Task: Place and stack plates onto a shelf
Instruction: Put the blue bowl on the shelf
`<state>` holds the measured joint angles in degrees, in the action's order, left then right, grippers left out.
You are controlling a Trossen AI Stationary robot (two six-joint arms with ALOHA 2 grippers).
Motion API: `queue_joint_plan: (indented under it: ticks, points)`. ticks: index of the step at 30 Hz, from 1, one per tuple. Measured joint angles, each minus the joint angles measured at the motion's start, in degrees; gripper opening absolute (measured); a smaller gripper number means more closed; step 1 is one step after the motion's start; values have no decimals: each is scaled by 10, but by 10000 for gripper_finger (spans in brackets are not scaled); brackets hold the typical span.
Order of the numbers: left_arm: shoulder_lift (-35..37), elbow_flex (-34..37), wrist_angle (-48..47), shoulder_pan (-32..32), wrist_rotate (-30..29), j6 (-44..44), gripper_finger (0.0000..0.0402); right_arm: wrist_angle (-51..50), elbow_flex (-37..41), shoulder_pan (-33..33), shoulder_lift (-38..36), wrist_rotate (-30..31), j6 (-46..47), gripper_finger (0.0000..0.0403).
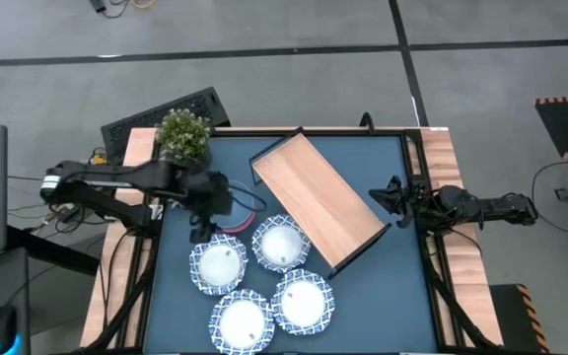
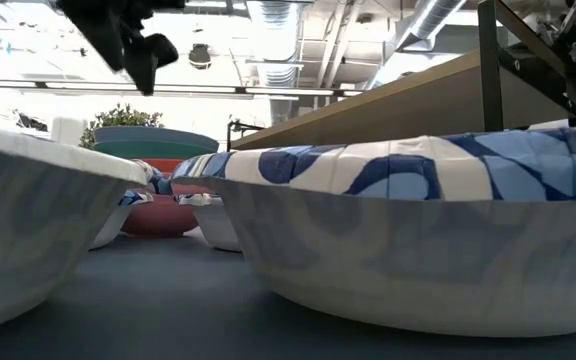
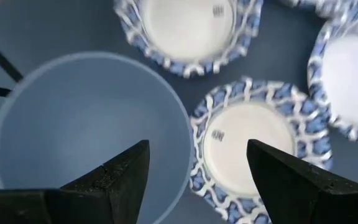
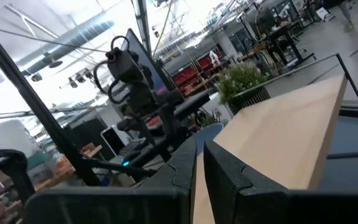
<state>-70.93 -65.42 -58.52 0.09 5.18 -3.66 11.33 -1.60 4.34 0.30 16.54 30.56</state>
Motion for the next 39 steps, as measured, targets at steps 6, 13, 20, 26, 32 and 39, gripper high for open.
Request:
queue_joint_plan:
  ticks: [6, 13, 20, 26, 32, 39]
  points:
    - [-28, 0, -9, -9, -55, -32, 254, -9, 0, 0, 0, -1, 24, 58]
    - [-29, 0, -1, -5, -55, -13, 251, -10, 0, 0, 0, -1, 26, 58]
    - [-29, 41, 33, -8, -16, 9, 218, -10, 0, 0, 0, -1, 26, 58]
    - [-29, 61, 53, -8, -10, 26, 204, 68, 0, -8, 0, 4, 87, 58]
    - [-29, 61, 53, -8, -3, 15, 203, 159, 0, -11, 0, 4, 121, 58]
    - [-30, 61, 53, -8, -14, 13, 193, 176, 0, -11, 0, 4, 120, 58]
